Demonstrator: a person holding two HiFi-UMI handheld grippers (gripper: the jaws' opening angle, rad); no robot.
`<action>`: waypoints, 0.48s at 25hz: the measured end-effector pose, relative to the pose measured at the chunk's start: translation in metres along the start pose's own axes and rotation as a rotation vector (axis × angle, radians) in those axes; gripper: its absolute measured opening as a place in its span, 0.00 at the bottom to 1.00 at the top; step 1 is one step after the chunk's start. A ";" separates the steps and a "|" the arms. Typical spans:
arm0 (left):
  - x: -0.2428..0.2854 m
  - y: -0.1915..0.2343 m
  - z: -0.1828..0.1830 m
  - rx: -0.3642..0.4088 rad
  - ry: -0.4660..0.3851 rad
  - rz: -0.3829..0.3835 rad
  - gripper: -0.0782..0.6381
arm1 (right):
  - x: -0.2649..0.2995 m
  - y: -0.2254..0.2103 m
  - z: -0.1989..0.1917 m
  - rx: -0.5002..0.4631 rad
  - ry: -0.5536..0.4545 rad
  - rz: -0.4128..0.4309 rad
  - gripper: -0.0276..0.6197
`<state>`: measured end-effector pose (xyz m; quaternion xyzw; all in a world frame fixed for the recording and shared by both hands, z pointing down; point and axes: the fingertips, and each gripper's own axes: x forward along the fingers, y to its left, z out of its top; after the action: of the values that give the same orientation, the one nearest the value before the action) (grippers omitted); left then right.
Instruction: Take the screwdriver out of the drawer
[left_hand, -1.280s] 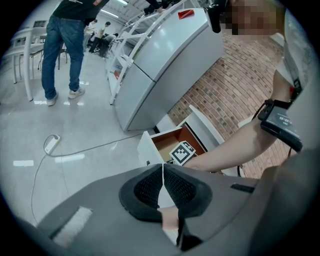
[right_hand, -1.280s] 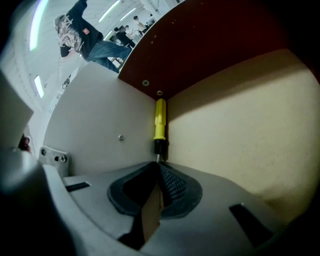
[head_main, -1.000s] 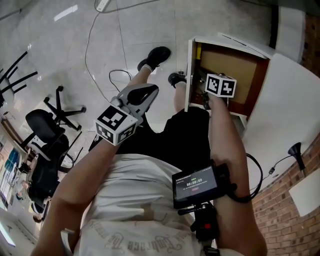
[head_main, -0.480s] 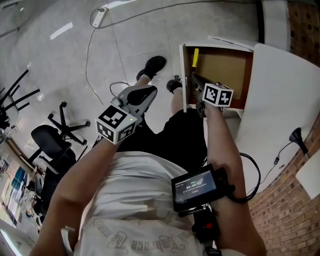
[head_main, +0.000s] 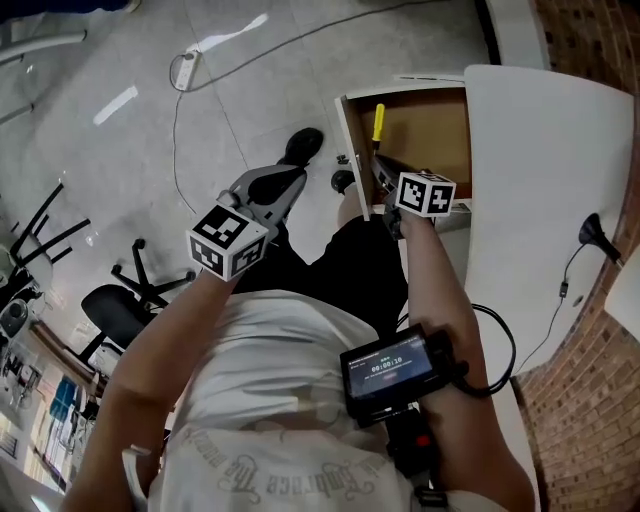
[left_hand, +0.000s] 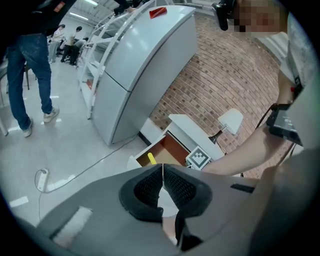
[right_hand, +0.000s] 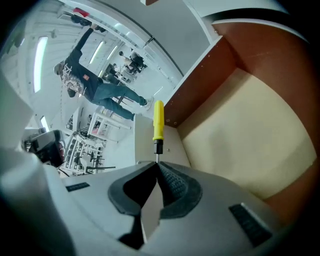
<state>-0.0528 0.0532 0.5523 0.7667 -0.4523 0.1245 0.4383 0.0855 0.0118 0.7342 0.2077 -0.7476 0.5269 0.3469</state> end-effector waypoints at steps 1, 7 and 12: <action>-0.001 0.000 0.002 0.009 0.002 -0.002 0.13 | -0.001 0.002 0.001 0.005 -0.009 0.002 0.06; -0.004 -0.007 0.012 0.053 0.010 -0.028 0.13 | -0.016 0.015 0.006 0.019 -0.064 0.006 0.06; -0.009 -0.009 0.018 0.094 0.030 -0.048 0.13 | -0.030 0.025 0.008 0.028 -0.107 0.004 0.06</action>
<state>-0.0542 0.0465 0.5309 0.7951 -0.4210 0.1465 0.4113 0.0861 0.0117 0.6943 0.2392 -0.7581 0.5260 0.3024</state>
